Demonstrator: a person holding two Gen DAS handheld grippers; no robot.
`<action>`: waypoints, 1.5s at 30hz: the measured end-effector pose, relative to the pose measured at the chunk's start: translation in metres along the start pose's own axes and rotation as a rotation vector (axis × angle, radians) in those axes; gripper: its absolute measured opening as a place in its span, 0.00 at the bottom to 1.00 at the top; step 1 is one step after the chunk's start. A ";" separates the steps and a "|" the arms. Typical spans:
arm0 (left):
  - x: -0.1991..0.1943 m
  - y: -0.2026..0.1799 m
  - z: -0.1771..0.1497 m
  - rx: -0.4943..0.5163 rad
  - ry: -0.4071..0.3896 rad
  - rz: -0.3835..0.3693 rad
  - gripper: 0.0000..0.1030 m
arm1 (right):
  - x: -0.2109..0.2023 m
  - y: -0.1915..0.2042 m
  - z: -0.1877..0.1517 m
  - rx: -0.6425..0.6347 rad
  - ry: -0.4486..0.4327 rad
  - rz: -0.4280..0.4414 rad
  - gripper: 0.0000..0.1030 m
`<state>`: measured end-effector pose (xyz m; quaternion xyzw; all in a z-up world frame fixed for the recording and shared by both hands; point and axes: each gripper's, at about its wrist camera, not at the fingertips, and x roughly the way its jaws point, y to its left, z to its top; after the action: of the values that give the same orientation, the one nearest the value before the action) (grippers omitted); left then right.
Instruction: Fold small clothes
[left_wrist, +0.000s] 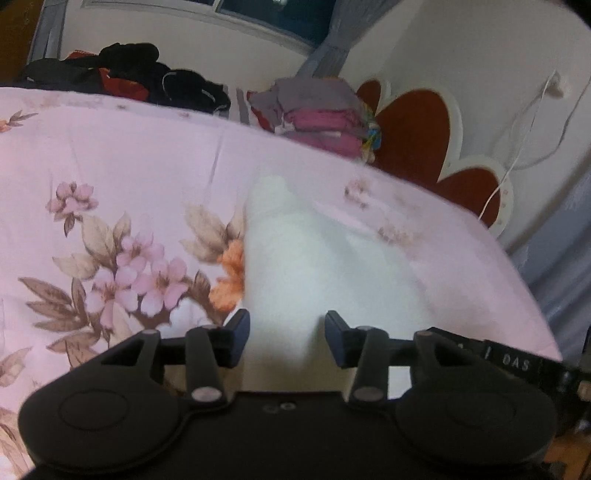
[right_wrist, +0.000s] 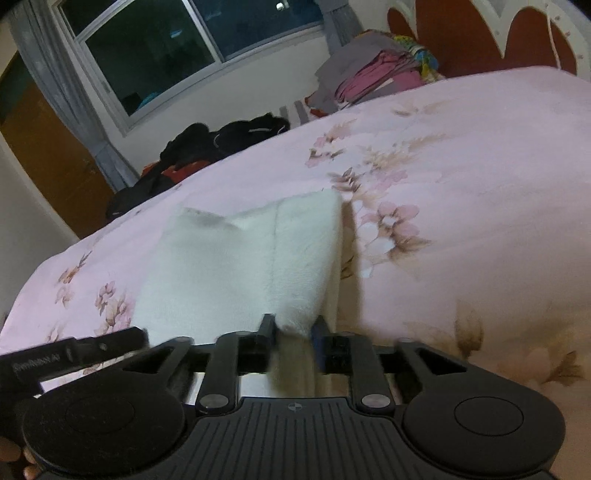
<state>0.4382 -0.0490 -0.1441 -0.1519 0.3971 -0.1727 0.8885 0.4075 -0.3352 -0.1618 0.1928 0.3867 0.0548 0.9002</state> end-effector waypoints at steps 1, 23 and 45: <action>-0.003 -0.001 0.004 -0.006 -0.014 -0.006 0.42 | -0.006 0.002 0.003 -0.025 -0.032 -0.016 0.58; 0.074 0.004 0.044 0.030 -0.045 0.043 0.31 | 0.089 0.030 0.054 -0.114 -0.041 -0.072 0.39; 0.076 -0.004 0.055 0.080 -0.031 0.143 0.36 | 0.093 0.012 0.056 -0.055 0.003 -0.098 0.39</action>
<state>0.5272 -0.0778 -0.1570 -0.0902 0.3860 -0.1224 0.9099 0.5128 -0.3182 -0.1847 0.1489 0.3952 0.0215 0.9062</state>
